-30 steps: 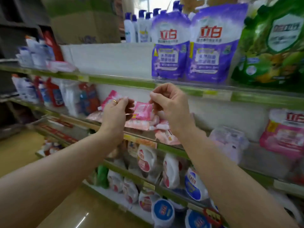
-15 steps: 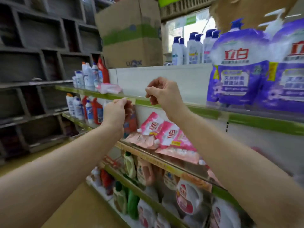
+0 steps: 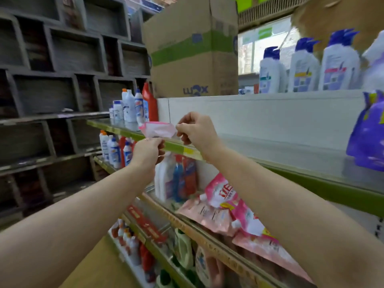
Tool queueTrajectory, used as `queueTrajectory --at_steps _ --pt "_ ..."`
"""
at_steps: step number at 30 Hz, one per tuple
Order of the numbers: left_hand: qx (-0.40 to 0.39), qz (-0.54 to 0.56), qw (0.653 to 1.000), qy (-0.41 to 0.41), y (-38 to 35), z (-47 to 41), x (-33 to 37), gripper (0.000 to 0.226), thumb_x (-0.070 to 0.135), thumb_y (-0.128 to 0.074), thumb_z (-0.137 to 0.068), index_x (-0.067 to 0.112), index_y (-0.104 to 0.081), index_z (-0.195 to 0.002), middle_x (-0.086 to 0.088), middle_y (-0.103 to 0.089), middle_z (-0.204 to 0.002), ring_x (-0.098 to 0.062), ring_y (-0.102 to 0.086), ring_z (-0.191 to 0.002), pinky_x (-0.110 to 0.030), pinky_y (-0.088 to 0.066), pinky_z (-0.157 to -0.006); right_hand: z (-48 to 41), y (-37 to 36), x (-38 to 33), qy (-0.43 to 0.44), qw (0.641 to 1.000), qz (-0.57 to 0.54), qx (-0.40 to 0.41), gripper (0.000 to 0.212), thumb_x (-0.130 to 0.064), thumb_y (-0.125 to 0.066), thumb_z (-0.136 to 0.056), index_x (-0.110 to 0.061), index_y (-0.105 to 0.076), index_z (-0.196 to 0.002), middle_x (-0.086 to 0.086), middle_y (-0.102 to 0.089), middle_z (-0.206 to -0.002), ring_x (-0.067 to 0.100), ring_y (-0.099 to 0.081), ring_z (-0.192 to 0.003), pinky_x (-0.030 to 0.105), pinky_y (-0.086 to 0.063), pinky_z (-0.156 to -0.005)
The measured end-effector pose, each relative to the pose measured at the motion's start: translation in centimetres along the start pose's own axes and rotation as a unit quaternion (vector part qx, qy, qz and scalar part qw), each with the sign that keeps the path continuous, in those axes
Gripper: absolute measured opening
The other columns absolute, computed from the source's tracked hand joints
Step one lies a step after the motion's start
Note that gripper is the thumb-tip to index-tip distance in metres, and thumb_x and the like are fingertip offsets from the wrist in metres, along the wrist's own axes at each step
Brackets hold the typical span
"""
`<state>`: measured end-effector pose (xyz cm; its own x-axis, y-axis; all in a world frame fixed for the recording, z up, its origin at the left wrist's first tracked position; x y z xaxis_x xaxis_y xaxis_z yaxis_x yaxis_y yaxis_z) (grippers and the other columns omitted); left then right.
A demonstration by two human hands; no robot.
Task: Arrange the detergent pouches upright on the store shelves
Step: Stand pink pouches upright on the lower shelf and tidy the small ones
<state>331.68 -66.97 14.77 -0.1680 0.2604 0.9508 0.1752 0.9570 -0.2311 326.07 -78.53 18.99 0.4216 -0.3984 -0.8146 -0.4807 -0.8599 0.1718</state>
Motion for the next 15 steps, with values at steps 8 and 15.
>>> queueTrajectory --at_steps 8,15 --pt "0.034 -0.021 0.999 0.030 3.2 -14.6 -2.3 0.026 0.001 -0.046 -0.087 0.011 -0.046 -0.063 -0.006 -0.042 -0.060 -0.013 -0.038 -0.042 -0.022 -0.032 -0.043 -10.7 -7.0 6.1 -0.038 0.997 0.063 0.013 0.027 0.005 -0.054 -0.079 -0.015 -0.050 -0.060 0.006 -0.056 -0.056 0.021 -0.051 -0.050 0.035 -0.048 -0.058" --pt "0.027 -0.029 0.997 0.073 5.9 -25.9 -3.8 0.030 0.009 -0.046 -0.092 0.011 -0.045 -0.062 -0.007 -0.042 -0.060 -0.009 -0.041 -0.034 -0.013 -0.032 -0.035 -19.5 -13.6 10.7 -0.046 0.976 0.212 -0.025 0.027 -0.007 -0.058 -0.081 -0.009 -0.060 -0.108 0.009 -0.061 -0.105 0.022 -0.054 -0.097 0.030 -0.044 -0.087"
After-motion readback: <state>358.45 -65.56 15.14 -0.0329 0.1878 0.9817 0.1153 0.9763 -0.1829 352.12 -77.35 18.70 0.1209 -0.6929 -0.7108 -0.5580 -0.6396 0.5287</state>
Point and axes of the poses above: each hand's wrist, its own z-axis away from the middle knuckle, its own y-axis out of the back of the hand, x = y × z, the point moved 3 cm from there along -z, towards the middle knuckle
